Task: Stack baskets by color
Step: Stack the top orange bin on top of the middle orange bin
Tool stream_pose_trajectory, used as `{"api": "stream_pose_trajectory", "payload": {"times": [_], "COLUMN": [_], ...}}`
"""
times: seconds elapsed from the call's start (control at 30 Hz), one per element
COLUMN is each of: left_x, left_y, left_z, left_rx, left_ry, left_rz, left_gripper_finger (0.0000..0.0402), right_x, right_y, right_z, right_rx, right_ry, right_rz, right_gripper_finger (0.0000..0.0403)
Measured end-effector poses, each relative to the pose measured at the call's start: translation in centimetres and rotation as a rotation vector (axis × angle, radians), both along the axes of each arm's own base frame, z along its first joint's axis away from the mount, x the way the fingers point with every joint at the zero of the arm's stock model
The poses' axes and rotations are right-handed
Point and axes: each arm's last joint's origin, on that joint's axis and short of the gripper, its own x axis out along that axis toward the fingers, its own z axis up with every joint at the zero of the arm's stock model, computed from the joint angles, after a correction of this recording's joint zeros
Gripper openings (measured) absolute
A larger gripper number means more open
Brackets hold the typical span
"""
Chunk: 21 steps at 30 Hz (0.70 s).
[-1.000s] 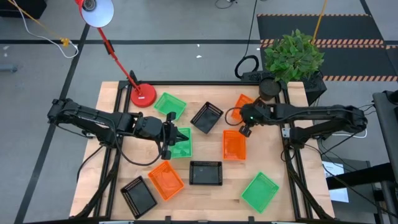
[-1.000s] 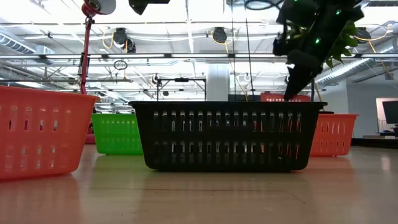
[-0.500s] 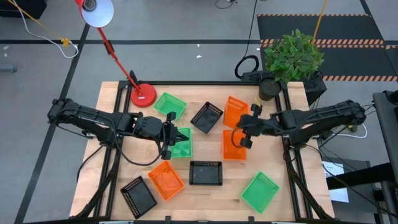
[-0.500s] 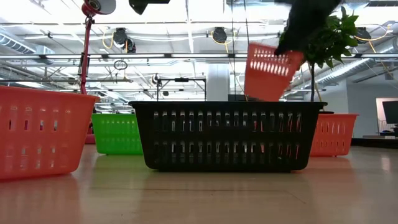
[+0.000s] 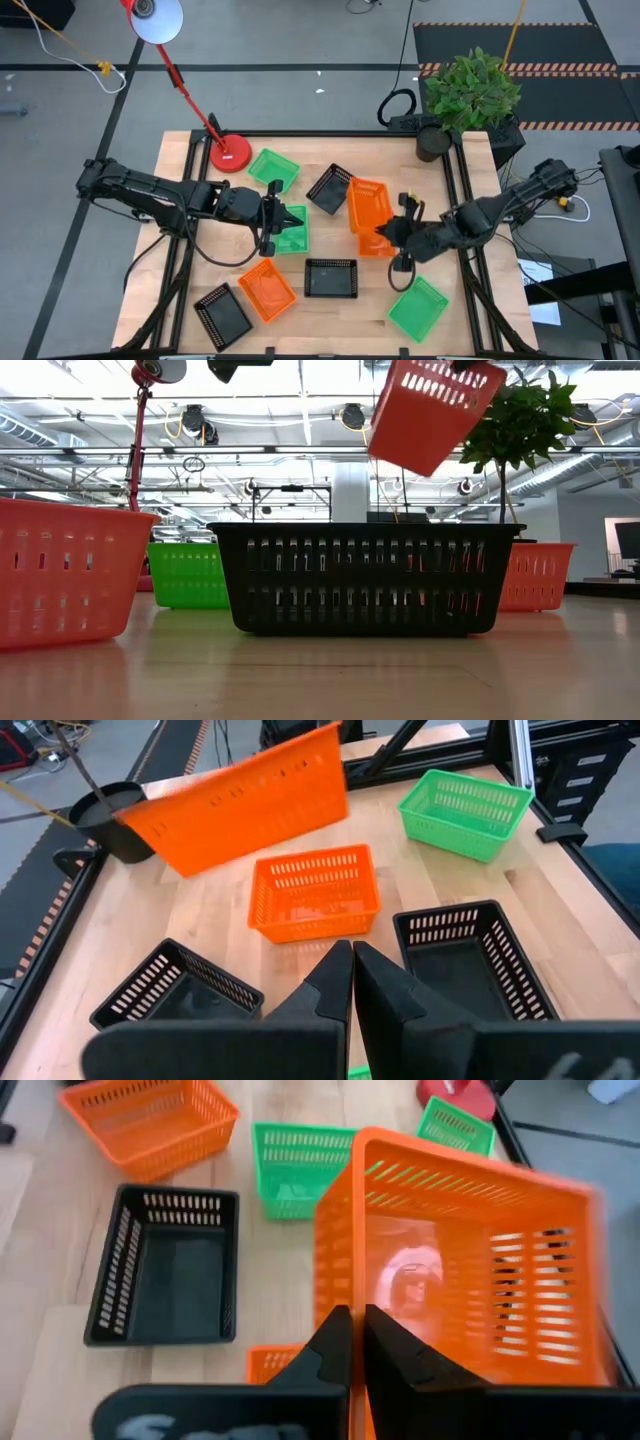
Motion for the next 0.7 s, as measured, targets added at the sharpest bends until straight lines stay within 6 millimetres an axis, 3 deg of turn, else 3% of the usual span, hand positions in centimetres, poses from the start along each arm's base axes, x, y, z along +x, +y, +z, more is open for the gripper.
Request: {"api": "stream_pose_trajectory", "payload": {"times": [0.33,0.7], "left_x": [0.0,0.0], "left_y": [0.0,0.0], "left_z": [0.0,0.0], "left_rx": [-0.007,-0.010], "left_ry": [0.000,0.000], "left_rz": [0.003,0.005], "left_gripper_finger": [0.0017,0.0017], "right_x": [0.7,-0.7], "right_y": [3.0,5.5], "right_z": [0.6,1.2], "right_rx": [0.002,0.056], "right_ry": [0.109,0.112], "right_rz": [0.011,0.021], "right_gripper_finger": [0.0004,0.0004]}}
